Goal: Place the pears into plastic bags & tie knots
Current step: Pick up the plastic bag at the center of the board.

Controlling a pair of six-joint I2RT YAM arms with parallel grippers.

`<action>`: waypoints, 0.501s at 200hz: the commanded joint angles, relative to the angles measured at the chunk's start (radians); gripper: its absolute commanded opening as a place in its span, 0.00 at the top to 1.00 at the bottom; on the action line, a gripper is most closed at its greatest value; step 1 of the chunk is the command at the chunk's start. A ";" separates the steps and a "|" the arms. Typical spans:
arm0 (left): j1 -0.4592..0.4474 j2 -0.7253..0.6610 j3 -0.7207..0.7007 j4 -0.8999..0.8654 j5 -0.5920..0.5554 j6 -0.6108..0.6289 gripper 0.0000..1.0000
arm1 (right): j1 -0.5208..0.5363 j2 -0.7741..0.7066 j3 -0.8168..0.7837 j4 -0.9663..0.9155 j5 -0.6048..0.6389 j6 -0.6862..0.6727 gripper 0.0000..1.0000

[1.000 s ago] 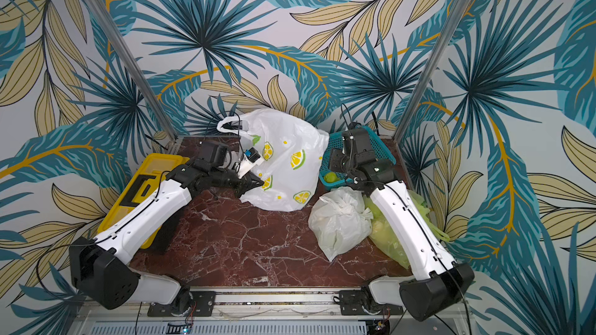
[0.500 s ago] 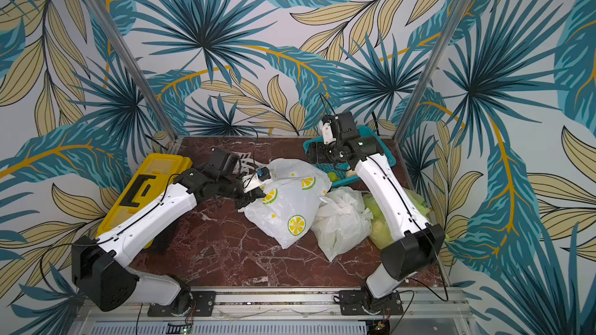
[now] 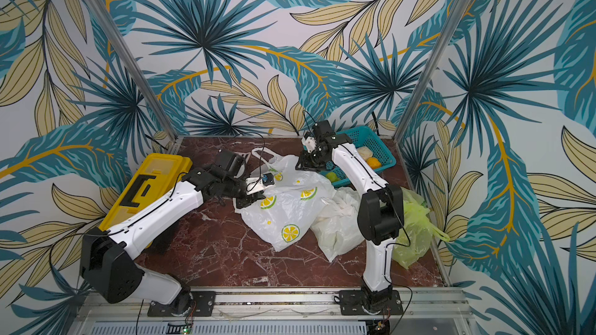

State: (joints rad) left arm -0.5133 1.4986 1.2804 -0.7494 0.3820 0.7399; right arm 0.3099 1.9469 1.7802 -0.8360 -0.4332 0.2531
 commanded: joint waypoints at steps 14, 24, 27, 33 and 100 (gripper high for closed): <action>0.051 -0.031 0.103 0.045 0.039 -0.201 0.58 | -0.015 -0.209 -0.210 0.320 -0.076 0.114 0.93; 0.067 -0.045 0.131 0.045 0.063 -0.294 0.49 | -0.019 -0.234 -0.249 0.388 -0.056 0.131 0.98; 0.069 -0.047 0.140 0.045 0.064 -0.322 0.46 | -0.021 -0.241 -0.261 0.409 -0.047 0.136 1.00; 0.071 -0.051 0.158 0.045 0.050 -0.377 0.42 | -0.026 -0.253 -0.289 0.457 -0.033 0.154 1.00; 0.219 -0.029 0.319 0.045 -0.127 -0.892 0.33 | -0.061 -0.368 -0.627 1.193 0.078 0.420 1.00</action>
State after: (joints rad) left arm -0.3866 1.4754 1.5585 -0.7124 0.3042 0.1432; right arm 0.2493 1.6230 1.2659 -0.0124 -0.4019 0.5404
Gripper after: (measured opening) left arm 0.655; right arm 0.046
